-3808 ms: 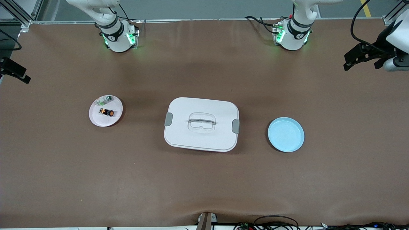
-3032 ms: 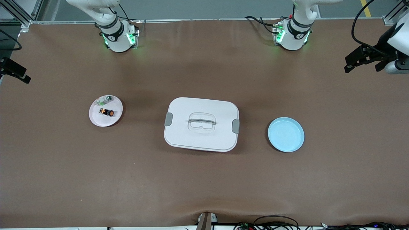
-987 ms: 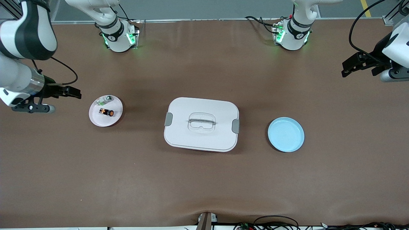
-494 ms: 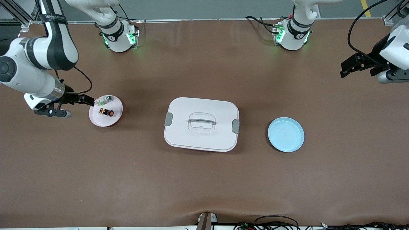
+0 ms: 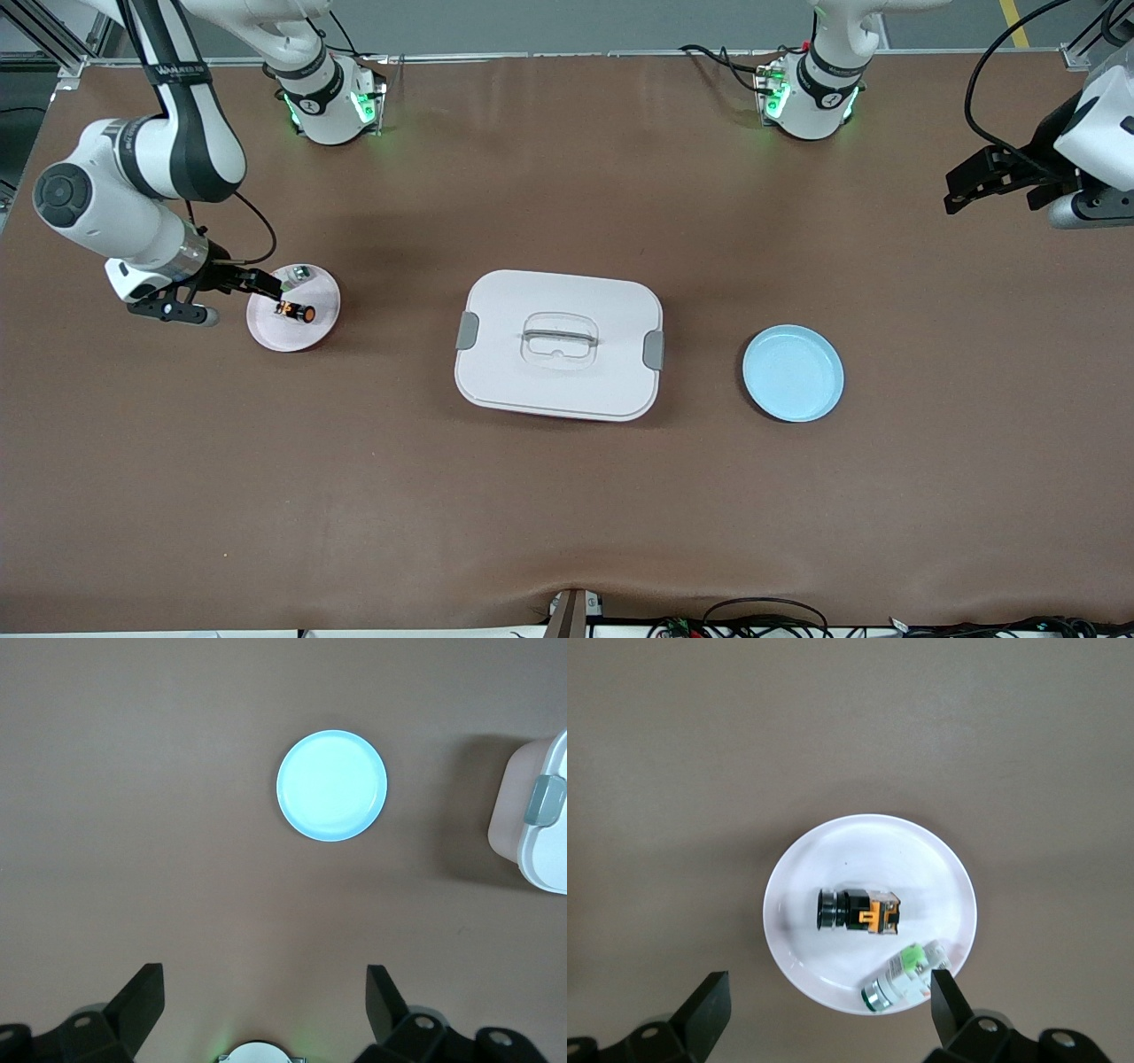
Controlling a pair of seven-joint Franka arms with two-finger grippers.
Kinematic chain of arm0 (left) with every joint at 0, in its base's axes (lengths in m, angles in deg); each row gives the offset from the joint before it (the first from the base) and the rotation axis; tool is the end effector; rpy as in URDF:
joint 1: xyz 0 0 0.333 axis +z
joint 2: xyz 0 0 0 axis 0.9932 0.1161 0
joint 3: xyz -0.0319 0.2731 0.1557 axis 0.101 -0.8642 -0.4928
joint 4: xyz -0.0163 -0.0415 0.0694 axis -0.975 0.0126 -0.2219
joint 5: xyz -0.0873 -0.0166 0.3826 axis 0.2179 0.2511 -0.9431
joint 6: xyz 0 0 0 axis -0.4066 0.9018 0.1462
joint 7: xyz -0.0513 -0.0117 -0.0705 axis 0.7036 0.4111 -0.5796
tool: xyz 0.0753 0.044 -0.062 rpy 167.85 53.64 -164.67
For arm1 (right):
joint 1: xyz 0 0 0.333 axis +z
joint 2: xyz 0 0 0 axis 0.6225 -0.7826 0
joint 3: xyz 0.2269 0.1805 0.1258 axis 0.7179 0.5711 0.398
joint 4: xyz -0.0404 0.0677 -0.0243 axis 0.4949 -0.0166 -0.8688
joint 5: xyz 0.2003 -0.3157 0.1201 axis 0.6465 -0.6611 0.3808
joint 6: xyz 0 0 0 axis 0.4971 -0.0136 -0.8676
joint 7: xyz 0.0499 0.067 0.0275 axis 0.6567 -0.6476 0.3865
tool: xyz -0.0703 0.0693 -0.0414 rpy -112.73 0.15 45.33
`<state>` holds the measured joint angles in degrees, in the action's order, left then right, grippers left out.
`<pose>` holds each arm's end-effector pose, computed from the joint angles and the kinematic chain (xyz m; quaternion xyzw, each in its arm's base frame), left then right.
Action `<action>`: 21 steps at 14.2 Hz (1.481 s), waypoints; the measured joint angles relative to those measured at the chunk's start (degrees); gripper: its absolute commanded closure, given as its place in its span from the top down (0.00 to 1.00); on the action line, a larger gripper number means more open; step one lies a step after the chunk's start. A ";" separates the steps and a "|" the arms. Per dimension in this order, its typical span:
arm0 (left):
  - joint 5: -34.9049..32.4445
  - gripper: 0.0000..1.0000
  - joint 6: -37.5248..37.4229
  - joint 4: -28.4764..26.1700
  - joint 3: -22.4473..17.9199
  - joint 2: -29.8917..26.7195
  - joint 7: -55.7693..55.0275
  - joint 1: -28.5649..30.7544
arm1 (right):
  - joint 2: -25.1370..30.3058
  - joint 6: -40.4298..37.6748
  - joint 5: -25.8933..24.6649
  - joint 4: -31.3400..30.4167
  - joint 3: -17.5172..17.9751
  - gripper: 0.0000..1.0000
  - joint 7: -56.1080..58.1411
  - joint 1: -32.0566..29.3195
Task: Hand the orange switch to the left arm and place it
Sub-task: 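Move the right gripper down over the switch on the white plate, then close the right gripper on the black-and-orange switch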
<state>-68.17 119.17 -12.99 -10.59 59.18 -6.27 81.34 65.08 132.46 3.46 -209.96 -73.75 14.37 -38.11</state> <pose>0.5310 -0.0575 0.6474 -0.9994 -0.0143 0.0295 0.0064 0.5001 -0.0169 0.3200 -0.9952 0.0893 0.0334 0.0217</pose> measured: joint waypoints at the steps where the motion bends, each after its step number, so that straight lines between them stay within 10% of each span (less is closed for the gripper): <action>1: 0.00 1.00 0.00 0.00 0.00 -0.03 0.00 0.00 | -0.76 1.46 0.03 -0.70 -0.03 1.00 -0.07 0.00; 21: 0.00 1.00 2.68 -2.76 -0.01 -0.04 0.00 0.29 | -12.80 11.50 0.82 -2.47 -0.33 1.00 -0.45 -0.41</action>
<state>-68.17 121.85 -15.75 -10.60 59.14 -6.27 81.63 52.27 143.95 4.28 -212.42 -74.07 13.92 -38.51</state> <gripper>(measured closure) 0.000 0.000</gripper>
